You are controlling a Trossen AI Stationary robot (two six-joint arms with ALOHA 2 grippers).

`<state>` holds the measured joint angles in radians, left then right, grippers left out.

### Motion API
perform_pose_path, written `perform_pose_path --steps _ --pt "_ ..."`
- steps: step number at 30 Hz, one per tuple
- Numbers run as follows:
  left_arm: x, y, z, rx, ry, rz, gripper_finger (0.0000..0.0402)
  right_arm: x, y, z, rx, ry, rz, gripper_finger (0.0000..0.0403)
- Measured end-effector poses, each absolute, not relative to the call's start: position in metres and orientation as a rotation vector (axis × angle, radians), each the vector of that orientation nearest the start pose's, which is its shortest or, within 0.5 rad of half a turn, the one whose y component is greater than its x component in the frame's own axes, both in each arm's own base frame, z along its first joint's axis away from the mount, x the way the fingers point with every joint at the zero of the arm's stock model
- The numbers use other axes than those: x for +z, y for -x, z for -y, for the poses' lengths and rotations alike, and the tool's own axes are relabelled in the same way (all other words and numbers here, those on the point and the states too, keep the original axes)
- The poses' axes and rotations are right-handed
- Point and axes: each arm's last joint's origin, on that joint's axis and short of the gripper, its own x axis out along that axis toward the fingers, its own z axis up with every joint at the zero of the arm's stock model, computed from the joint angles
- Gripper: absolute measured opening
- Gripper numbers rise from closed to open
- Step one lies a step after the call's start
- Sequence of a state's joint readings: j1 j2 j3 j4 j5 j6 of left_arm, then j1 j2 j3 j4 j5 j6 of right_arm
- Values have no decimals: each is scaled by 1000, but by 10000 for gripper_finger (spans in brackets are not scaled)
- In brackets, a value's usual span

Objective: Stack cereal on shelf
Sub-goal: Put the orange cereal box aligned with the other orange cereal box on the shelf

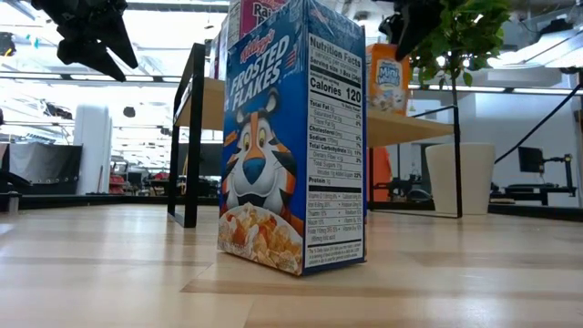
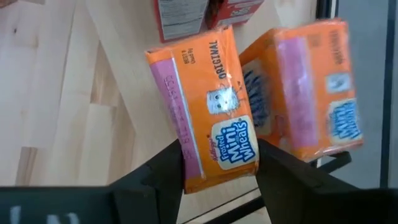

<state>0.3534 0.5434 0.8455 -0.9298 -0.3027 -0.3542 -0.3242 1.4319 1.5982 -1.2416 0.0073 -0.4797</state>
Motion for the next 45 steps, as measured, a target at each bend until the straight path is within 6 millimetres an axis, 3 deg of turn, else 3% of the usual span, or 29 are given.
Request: perform_pose_path --steps 20,30,45 --pt "314 -79 -38 743 354 -516 268 381 -245 88 -67 219 -1103 248" --pt "314 -79 -38 744 354 -516 268 381 -242 90 -129 258 -1138 250" --pt "314 -78 -39 769 342 -512 268 399 -218 74 -223 261 -1097 242"
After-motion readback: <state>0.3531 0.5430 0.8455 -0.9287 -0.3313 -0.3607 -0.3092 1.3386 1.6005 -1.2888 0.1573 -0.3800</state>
